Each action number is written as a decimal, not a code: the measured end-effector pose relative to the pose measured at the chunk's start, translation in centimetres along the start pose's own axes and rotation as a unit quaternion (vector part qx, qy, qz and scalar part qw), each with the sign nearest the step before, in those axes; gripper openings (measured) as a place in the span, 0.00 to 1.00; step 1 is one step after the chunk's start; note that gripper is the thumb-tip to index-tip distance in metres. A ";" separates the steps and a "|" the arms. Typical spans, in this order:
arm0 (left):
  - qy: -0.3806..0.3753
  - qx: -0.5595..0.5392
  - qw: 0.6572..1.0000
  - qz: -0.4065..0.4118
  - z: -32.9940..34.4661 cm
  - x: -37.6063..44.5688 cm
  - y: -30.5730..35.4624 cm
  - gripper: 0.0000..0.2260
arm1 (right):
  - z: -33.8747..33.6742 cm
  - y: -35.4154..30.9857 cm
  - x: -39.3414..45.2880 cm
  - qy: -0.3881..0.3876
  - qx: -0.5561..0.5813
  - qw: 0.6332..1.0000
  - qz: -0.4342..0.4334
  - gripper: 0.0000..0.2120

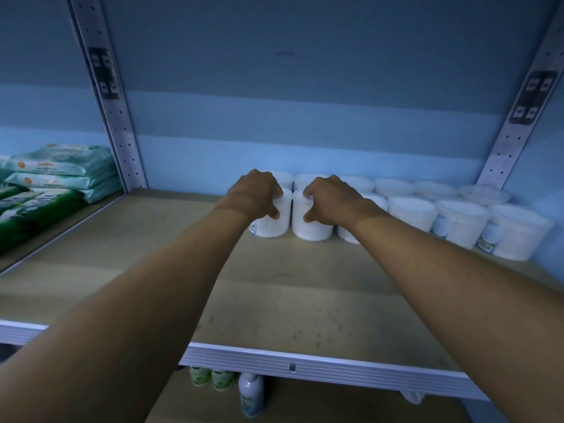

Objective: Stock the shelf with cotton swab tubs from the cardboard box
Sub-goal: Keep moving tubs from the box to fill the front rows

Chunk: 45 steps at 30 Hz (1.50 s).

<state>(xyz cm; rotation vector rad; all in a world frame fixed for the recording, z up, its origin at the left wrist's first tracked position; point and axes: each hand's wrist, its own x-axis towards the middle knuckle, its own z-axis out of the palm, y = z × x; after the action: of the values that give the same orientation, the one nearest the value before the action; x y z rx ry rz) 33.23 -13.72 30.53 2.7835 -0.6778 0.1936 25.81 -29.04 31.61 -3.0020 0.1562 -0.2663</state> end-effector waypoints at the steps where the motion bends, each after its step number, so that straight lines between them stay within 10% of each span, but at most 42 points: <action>1: 0.000 -0.002 1.000 -0.001 0.0 0.0 0.0 0.25 | -0.1 0.0 0.1 0.000 0.000 1.000 0.002 0.23; 30: 0.022 0.041 0.997 0.066 0.6 -3.4 1.8 0.23 | 0.2 2.6 -1.9 0.004 0.075 0.997 -0.019 0.34; 45: -0.018 0.026 0.984 0.173 1.8 -3.2 16.8 0.22 | -4.3 15.7 -8.8 -0.026 0.003 0.995 0.100 0.37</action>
<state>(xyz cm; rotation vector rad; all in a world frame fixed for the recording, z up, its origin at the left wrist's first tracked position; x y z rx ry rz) 22.67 -27.24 32.07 2.7026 -1.1808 0.2328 14.97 -43.98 32.26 -2.9551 0.4457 -0.1675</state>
